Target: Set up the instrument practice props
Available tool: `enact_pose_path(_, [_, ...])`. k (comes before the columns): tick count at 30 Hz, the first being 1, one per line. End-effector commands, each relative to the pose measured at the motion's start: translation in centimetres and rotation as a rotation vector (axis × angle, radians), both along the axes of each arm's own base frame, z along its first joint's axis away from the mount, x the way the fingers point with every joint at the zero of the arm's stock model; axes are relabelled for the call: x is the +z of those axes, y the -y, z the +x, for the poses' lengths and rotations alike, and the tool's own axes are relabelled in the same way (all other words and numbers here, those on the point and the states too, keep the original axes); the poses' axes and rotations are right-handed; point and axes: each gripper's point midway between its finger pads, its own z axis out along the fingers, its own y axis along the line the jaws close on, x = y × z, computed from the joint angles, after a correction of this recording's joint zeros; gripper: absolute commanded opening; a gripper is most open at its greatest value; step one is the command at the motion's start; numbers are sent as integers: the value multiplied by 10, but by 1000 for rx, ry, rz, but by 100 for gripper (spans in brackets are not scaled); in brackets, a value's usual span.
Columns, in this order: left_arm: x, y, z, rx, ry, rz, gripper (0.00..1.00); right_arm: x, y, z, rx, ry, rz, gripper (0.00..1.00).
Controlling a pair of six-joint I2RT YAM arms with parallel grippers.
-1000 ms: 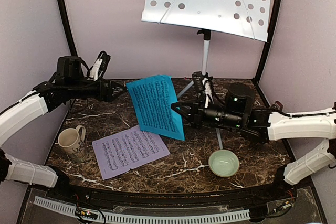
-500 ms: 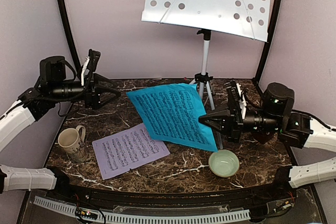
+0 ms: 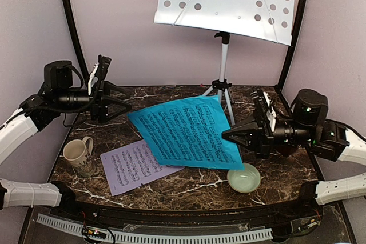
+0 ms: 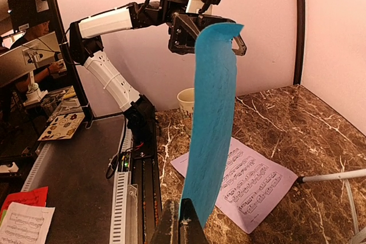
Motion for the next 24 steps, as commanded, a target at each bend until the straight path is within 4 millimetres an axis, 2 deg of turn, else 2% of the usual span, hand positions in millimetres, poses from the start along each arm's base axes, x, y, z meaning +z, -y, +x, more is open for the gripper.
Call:
enact_pose_path(1, [6,1,-9,-32,31,-5,80,32,2,-7,20,27,76,0])
enact_pose_path(7, [9,3,-12,-56,30,-23,82,40,5,-8,19,34,88,0])
enact_pose_path(18, [11,10,-16,-95,58,38,83,41,5,-9,28,29,75,0])
enact_pose_path(24, [1,14,-13,-95,59,78,83,44,6,-10,30,31,82,0])
